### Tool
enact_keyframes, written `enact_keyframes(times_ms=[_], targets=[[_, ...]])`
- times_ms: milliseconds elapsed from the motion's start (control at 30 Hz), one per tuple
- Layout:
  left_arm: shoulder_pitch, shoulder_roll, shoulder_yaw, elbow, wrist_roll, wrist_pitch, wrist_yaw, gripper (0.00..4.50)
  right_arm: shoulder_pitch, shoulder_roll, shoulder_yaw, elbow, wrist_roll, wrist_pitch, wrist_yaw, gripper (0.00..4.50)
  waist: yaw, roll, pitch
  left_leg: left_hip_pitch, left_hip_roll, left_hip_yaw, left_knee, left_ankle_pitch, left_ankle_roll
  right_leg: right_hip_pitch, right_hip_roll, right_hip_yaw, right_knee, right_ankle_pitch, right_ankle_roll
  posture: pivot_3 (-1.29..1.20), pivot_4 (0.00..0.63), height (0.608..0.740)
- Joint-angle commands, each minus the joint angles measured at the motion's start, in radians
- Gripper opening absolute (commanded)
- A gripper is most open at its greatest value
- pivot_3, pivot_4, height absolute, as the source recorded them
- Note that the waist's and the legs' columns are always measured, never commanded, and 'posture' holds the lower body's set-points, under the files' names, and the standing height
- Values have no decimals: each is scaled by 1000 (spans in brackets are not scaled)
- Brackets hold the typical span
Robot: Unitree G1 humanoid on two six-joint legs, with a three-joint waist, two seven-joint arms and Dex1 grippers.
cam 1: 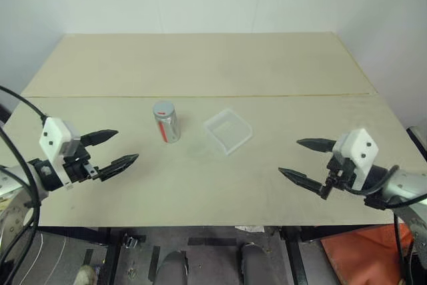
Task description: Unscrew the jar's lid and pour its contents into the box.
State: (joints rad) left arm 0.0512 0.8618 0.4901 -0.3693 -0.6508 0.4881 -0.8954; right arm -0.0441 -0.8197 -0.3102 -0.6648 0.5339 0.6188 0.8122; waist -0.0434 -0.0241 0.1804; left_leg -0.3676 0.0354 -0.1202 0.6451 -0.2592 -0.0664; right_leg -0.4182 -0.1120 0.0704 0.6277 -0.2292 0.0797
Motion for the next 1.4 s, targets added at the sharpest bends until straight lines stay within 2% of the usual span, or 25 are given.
enact_keyframes(times_ms=[33,167,267,367,600,733,833,1133,1400], targets=[[-12,-3,17,-53,-15,9,28,4463,-62,-11,51,68,-23,-37,7,4500,1,0,0,0,0,0,0,0,0,0,0,0,0,0,0,0,150,740],[-7,-49,16,-88,-7,7,90,4463,-119,14,132,137,-80,-93,1,4500,1,0,0,-1,0,0,0,0,0,-1,0,0,-1,0,0,0,150,740],[-10,-72,6,-103,7,9,129,4463,-162,30,117,128,-39,-93,17,4500,-3,0,0,-1,0,0,0,0,0,-2,0,0,0,0,0,0,150,740],[-32,-119,-88,-72,107,-42,192,4463,-175,8,107,119,-31,-95,44,4500,0,0,0,0,0,0,0,0,0,0,0,0,0,0,0,0,150,740],[-103,-261,-224,-47,167,-53,287,4463,-205,-21,104,88,15,-55,58,4500,6,-1,0,-1,0,0,1,0,0,-1,0,0,0,0,0,0,150,740],[-167,-293,-281,-31,203,-29,333,4463,-231,-38,67,88,99,-37,93,4500,1,-1,0,-1,0,0,1,0,0,-1,0,0,0,0,0,0,150,740],[-208,-306,-352,26,286,-46,370,4463,-236,-47,73,105,94,-56,101,4500,3,-1,0,0,-1,0,1,0,0,0,0,0,0,0,0,0,150,740],[-364,-459,-395,151,362,-49,518,4463,-262,-65,95,113,33,-74,76,4500,8,-1,0,-1,-1,0,2,0,0,0,0,0,0,1,1,0,150,740],[-426,-547,-429,238,437,-84,600,4463,-264,-73,78,91,40,-59,69,4500,4,-1,-1,-1,-1,0,3,0,0,0,0,0,-1,1,1,0,150,740]])
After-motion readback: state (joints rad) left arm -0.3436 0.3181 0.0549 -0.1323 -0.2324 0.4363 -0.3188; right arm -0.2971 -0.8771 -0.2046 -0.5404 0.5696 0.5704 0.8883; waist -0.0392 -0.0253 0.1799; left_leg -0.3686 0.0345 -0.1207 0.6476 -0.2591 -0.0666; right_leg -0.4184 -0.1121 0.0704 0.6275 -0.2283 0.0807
